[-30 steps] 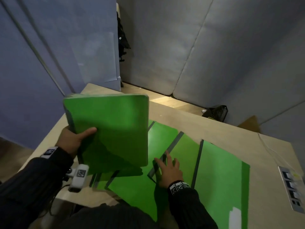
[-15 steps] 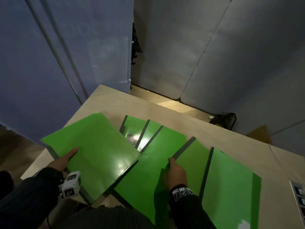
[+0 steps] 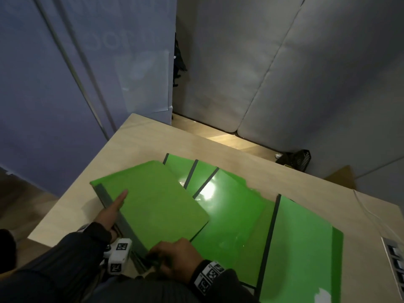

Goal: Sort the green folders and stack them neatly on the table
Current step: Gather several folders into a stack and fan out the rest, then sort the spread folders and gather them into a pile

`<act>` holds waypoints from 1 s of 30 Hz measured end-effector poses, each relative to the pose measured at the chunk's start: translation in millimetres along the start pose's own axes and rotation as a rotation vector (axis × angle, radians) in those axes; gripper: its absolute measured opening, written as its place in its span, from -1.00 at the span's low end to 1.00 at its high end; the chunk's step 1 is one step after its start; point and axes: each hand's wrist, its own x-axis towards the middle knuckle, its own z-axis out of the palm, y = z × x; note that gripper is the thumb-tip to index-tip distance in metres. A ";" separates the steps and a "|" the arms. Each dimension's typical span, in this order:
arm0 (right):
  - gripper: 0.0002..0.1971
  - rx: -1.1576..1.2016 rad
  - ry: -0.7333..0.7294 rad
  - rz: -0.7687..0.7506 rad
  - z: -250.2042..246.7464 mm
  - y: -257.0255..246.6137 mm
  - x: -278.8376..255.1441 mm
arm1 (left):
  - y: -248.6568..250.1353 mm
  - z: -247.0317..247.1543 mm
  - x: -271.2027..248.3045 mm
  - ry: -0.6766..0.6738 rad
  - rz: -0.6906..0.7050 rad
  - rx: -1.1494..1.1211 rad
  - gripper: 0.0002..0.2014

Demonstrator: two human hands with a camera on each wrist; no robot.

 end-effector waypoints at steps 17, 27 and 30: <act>0.17 0.236 0.609 1.261 -35.1 141.7 -67.2 | 23.5 -63.6 -36.2 0.224 0.292 -0.061 -0.72; -0.37 0.547 0.856 1.181 -79.8 158.0 -85.5 | 16.1 -61.3 -30.0 0.170 0.246 -0.019 -0.77; -0.39 0.559 1.013 1.178 -108.1 163.7 -124.5 | 13.1 -56.9 -12.4 0.106 0.263 -0.061 -0.53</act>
